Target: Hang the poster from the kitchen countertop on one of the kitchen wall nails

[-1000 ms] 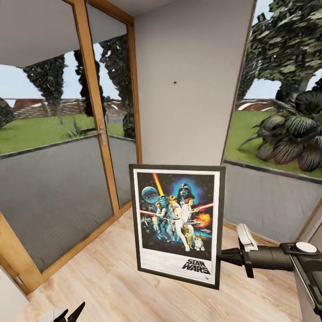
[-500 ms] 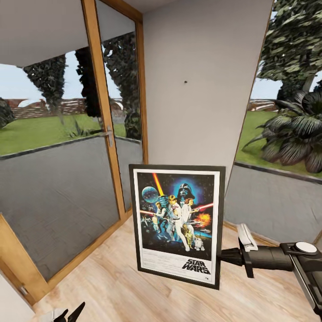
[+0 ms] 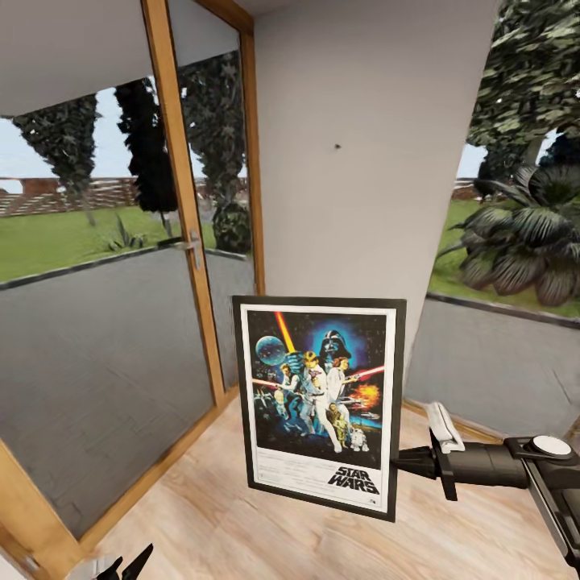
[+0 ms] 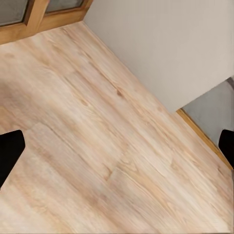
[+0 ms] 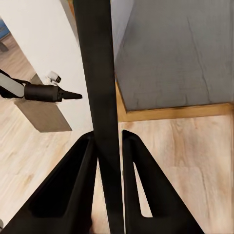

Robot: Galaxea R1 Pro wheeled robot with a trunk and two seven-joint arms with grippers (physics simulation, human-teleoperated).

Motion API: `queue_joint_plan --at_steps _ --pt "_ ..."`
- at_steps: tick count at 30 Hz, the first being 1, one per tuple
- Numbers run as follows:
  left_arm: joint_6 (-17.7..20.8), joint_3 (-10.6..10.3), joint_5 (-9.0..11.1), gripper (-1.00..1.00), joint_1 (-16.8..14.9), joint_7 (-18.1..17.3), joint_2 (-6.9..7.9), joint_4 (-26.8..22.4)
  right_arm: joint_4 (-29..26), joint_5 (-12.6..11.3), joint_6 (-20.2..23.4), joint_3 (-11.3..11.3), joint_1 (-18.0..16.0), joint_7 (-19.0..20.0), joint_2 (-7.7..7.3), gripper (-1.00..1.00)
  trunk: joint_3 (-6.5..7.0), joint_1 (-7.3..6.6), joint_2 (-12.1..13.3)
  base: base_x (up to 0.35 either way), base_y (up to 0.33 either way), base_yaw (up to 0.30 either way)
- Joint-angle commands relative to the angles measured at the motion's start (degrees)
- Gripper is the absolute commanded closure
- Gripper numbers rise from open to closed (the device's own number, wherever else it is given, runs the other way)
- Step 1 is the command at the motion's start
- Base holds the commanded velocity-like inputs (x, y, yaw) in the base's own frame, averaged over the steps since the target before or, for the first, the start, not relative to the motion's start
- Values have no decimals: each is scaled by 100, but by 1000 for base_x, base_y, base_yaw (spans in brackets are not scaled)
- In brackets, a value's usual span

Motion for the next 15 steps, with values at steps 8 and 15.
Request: queue_joint_plan --at_steps 8,15 --pt "-30 27 -25 -100 -4 -15 1 -2 -2 8 77 -1 -8 33 -1 100 -14 6 -13 178 277 -293" --pt "-31 27 -25 -100 -4 -15 1 -4 -2 8 77 -1 -8 33 0 100 -14 6 -13 177 277 -299"
